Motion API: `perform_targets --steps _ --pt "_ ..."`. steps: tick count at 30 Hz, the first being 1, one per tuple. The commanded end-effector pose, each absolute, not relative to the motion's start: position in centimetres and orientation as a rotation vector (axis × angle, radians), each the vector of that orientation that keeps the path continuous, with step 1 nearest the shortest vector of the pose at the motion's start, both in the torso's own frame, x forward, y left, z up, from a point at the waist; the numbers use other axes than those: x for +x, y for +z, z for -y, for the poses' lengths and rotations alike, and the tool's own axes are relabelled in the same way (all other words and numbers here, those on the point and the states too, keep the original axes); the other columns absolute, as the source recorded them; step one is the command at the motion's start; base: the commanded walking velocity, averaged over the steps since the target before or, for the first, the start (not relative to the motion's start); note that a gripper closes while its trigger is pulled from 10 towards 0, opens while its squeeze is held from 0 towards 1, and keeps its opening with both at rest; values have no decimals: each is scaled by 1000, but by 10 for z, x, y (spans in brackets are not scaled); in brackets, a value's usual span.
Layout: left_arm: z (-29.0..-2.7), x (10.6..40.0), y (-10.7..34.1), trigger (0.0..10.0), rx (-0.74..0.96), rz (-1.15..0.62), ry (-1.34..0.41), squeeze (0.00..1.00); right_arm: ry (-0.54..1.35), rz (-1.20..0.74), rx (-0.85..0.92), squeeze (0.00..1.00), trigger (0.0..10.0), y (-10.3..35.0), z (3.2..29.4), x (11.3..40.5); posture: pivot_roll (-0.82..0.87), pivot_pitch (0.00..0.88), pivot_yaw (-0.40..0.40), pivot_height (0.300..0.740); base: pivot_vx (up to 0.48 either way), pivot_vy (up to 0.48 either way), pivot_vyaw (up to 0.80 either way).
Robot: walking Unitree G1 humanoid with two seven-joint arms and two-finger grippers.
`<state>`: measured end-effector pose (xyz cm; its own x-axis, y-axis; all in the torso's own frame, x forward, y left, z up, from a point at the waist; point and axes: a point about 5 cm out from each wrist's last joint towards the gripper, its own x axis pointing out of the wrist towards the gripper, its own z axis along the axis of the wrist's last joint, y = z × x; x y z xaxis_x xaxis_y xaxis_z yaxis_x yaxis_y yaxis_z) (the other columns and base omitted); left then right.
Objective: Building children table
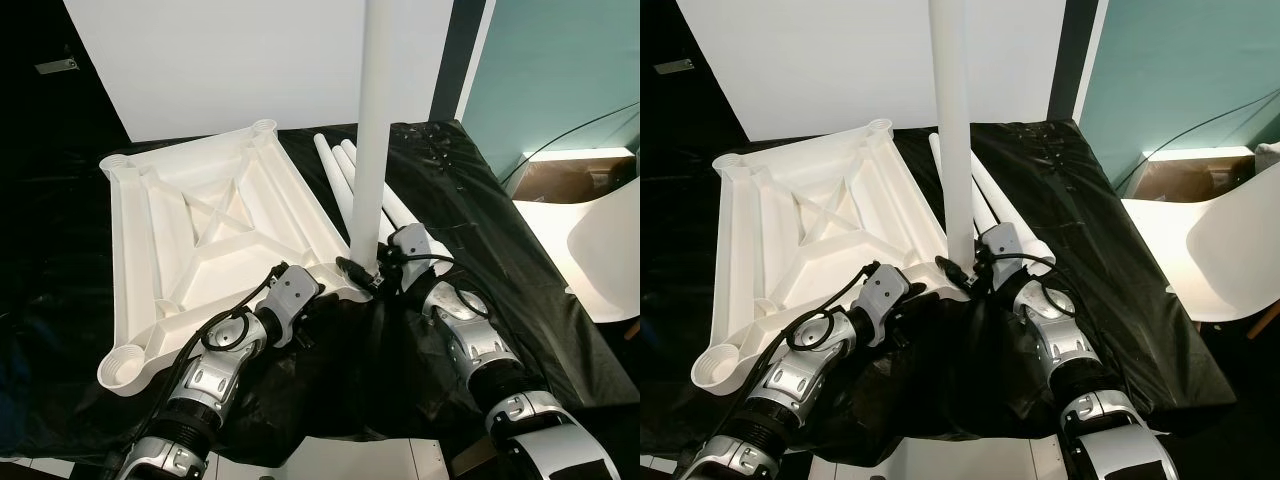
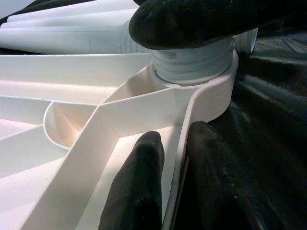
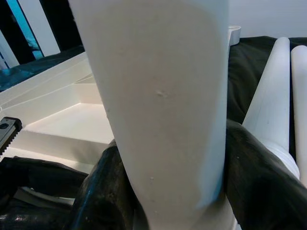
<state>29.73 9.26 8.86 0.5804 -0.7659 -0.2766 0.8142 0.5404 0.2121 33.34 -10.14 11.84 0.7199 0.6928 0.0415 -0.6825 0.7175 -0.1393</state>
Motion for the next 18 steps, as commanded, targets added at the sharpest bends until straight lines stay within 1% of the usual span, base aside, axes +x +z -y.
perform_targets --steps 1,2,3,4,5,6,8,10,11,12,13,15,16,17,18 --pt "-93 285 63 10000 336 -293 -1002 0 758 68 -84 0 0 113 98 332 9 0 22 740 0 0 0" --pt "-92 285 63 10000 336 -292 -1002 0 698 81 -54 0 0 112 98 331 10 0 22 740 0 0 0" --pt "-92 285 63 10000 336 -292 -1002 0 698 81 -54 0 0 112 98 331 10 0 22 740 0 0 0" --pt "-92 285 63 10000 336 -291 -1002 0 656 91 -35 0 0 111 97 330 16 0 21 740 0 0 0" --pt "-93 285 63 10000 333 -291 -999 0 648 149 -26 0 0 116 90 324 15 0 24 740 0 0 0" --pt "-93 285 63 10000 333 -291 -999 0 648 149 -26 0 0 116 90 324 15 0 24 740 0 0 0" --pt "-94 283 61 10000 334 -296 -998 0 623 237 -3 0 0 129 71 313 13 0 25 740 0 0 0" --pt "-94 283 61 10000 334 -296 -998 0 623 237 -3 0 0 129 71 313 13 0 25 740 0 0 0" --pt "-94 283 60 10000 335 -299 -999 0 607 253 8 0 0 132 66 310 15 0 26 740 0 0 0" --pt "-94 283 60 10000 335 -299 -999 0 607 253 8 0 0 132 66 310 15 0 26 740 0 0 0" --pt "-94 283 61 10000 335 -298 -1001 0 551 243 18 0 0 131 69 314 16 0 29 740 0 0 0" --pt "-94 284 62 10000 335 -297 -1002 0 398 216 36 0 0 127 83 324 16 0 28 740 0 0 0" --pt "-94 284 62 10000 335 -297 -1002 0 398 216 36 0 0 127 83 324 16 0 28 740 0 0 0" --pt "-94 284 62 10000 336 -296 -1002 0 322 215 37 0 0 126 90 327 16 0 28 740 0 0 0" --pt "-94 284 62 10000 336 -296 -1002 0 322 215 37 0 0 126 90 327 16 0 28 740 0 0 0"
